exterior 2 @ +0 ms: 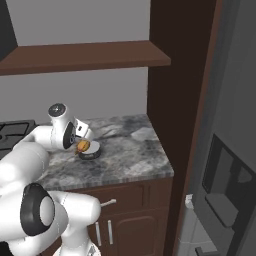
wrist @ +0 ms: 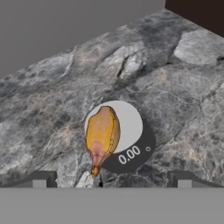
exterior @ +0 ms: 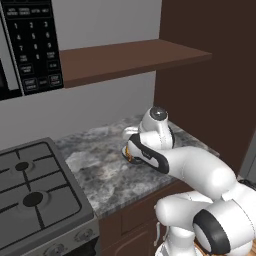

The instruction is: Take the chicken drumstick from the fridge and place it on the digital scale on the counter by the fridge. Wait a few seconds for a reading, then move it to the plate on the dining counter.

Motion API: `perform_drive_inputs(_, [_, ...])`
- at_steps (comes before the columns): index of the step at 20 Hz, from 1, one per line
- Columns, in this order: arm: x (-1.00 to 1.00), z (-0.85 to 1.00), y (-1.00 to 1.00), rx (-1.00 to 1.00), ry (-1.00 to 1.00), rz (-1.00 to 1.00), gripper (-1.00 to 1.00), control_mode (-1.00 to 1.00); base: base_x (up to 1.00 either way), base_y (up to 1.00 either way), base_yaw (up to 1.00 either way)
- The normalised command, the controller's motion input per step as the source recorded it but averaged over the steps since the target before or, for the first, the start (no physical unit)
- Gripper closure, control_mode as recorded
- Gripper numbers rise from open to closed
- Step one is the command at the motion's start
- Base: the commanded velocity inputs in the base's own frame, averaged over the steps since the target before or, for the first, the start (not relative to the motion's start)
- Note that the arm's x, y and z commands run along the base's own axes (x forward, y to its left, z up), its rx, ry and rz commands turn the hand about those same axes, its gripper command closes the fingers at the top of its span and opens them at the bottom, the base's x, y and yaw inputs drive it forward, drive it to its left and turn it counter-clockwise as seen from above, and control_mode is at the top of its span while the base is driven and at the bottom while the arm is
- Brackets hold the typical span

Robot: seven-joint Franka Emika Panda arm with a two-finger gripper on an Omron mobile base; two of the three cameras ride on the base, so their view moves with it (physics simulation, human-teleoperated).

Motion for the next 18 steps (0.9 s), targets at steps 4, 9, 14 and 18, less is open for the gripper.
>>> perform_drive_inputs(4, [-0.04,0.00,0.00,0.00,0.00,0.00,-1.00,-1.00,0.00,0.00,0.00])
perform_drive_inputs(9, [-0.01,0.00,0.00,0.00,0.00,0.00,-1.00,-1.00,0.00,0.00,0.00])
perform_drive_inputs(14, [-0.03,0.00,0.00,0.00,0.00,0.00,-1.00,-1.00,0.00,0.00,0.00])
perform_drive_inputs(18, [-0.01,0.00,0.00,0.00,0.00,0.00,-1.00,-1.00,0.00,0.00,0.00])
